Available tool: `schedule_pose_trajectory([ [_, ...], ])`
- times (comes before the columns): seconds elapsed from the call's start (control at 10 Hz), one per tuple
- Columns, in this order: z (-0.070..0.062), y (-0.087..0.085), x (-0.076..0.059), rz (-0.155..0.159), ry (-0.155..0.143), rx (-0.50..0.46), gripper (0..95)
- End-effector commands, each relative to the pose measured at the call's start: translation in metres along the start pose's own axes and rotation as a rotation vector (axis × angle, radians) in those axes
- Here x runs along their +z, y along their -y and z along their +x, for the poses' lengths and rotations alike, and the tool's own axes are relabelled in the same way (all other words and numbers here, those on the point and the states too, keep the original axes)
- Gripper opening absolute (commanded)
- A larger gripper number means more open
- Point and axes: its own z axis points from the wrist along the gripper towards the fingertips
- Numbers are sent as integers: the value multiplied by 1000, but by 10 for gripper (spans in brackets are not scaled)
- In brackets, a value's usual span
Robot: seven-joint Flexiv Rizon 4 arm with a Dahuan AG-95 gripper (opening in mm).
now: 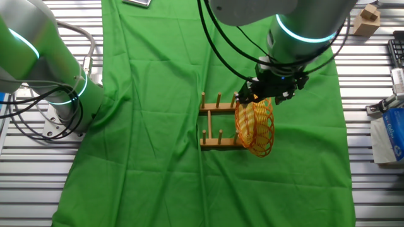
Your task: Take the dish off the dish rack
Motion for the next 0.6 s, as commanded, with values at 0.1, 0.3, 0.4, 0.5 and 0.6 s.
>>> schedule_pose_trajectory([
  [0.1, -4, 4, 3, -1, 6, -17, 760],
  [0.3, -5, 5, 3, 1, 7, -25, 760],
  [0.4, -5, 5, 3, 1, 9, -25, 570],
  [0.5, -5, 6, 2, 1, 9, -26, 570],
  [0.6, -4, 7, 2, 1, 10, -32, 570],
])
